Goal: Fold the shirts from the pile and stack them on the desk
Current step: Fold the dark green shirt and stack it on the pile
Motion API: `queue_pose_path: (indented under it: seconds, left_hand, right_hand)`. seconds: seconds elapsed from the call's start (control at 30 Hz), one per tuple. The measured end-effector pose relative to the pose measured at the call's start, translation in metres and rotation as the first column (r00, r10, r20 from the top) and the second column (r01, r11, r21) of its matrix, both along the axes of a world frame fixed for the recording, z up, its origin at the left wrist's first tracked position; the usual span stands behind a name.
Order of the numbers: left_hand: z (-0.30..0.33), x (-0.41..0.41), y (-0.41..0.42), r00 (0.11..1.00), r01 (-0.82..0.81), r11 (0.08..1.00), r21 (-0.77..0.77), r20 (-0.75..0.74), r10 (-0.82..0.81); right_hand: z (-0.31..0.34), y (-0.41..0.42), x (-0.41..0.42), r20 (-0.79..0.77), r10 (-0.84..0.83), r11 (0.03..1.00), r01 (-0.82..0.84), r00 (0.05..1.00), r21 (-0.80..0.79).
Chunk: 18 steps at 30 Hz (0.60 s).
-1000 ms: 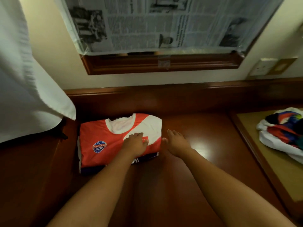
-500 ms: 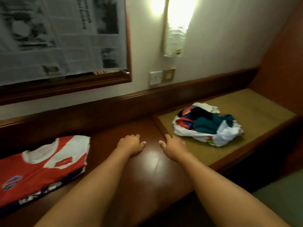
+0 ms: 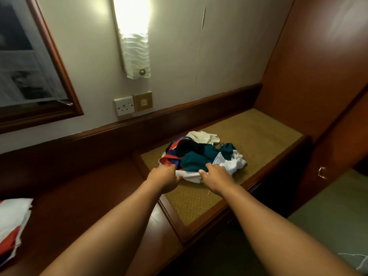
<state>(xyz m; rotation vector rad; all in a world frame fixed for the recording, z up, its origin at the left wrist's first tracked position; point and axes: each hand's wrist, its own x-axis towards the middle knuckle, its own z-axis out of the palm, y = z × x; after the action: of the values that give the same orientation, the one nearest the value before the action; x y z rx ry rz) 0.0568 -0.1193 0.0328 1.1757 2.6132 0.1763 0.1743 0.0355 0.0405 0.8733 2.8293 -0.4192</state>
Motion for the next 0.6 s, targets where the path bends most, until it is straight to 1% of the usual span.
queue_pose_path:
  seconds: [0.23,0.43,0.5,0.6]
  left_hand:
    - [-0.032,-0.070,0.070,0.996,-0.065,0.998,0.025,0.065,0.063]
    - [-0.067,-0.127,0.121,0.968,-0.163,0.987,-0.003,0.195,0.161]
    - [-0.079,-0.139,0.132,0.949,-0.206,0.978,-0.011,0.240,0.203]
    - [-0.096,-0.146,0.146,0.936,-0.227,0.974,0.009,0.280,0.216]
  right_hand:
    - [-0.015,0.081,-0.066,0.014,0.024,1.000,-0.024,1.000,0.011]
    - [-0.046,0.127,-0.137,0.017,0.030,0.997,-0.029,0.999,-0.070]
    - [-0.060,0.136,-0.151,0.028,0.032,0.994,-0.029,0.999,-0.104]
    - [-0.081,0.146,-0.161,0.071,0.046,0.990,-0.036,0.996,-0.139]
